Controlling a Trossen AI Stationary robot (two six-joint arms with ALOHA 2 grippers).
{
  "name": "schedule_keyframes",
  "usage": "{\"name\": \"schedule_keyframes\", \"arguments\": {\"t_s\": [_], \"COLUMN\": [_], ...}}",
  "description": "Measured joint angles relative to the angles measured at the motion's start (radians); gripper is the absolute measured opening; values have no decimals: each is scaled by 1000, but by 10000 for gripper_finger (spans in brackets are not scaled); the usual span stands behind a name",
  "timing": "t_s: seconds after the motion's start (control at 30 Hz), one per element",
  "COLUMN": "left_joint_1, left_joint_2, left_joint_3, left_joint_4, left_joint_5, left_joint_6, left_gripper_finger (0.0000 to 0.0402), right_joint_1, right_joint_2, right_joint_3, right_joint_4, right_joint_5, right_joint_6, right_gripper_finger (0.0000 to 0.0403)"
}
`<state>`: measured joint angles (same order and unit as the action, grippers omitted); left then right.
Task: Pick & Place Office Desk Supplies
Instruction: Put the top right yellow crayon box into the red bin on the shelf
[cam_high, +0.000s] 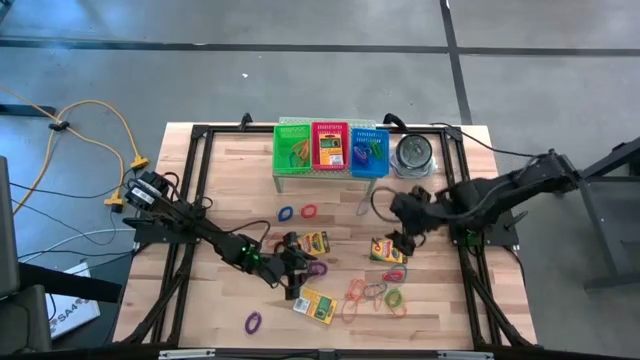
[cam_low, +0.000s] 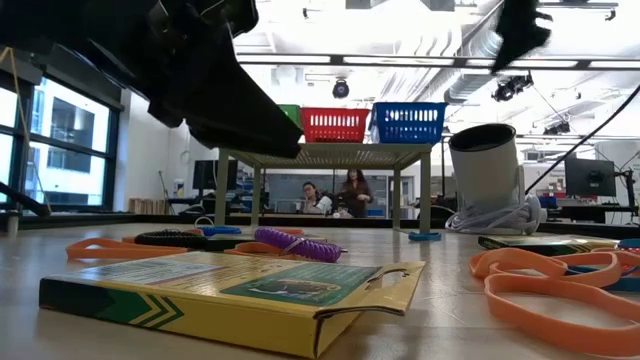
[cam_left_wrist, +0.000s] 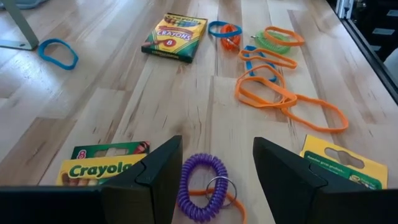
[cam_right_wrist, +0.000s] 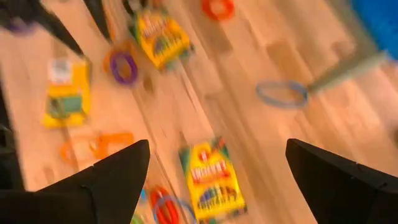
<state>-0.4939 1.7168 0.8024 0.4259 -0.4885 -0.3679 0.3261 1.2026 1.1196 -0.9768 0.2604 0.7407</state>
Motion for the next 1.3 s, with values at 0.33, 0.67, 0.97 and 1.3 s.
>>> {"name": "schedule_keyframes", "arguments": {"t_s": [0.33, 0.67, 0.97, 1.3], "left_joint_1": [8, 20, 19, 28], "left_joint_2": [0, 0, 0, 0], "left_joint_3": [0, 0, 0, 0], "left_joint_4": [0, 0, 0, -3], "left_joint_5": [0, -1, -3, -3], "left_joint_6": [-25, -26, -26, -26], "left_gripper_finger": [190, 190, 190, 190], "right_joint_1": [131, 133, 178, 181], "right_joint_2": [2, 2, 90, 272], "right_joint_3": [-289, -369, -411, -412], "right_joint_4": [318, 424, 406, 474], "right_joint_5": [0, 12, 161, 155], "right_joint_6": [13, 2, -174, -166], "right_gripper_finger": [366, 365, 365, 365]}}
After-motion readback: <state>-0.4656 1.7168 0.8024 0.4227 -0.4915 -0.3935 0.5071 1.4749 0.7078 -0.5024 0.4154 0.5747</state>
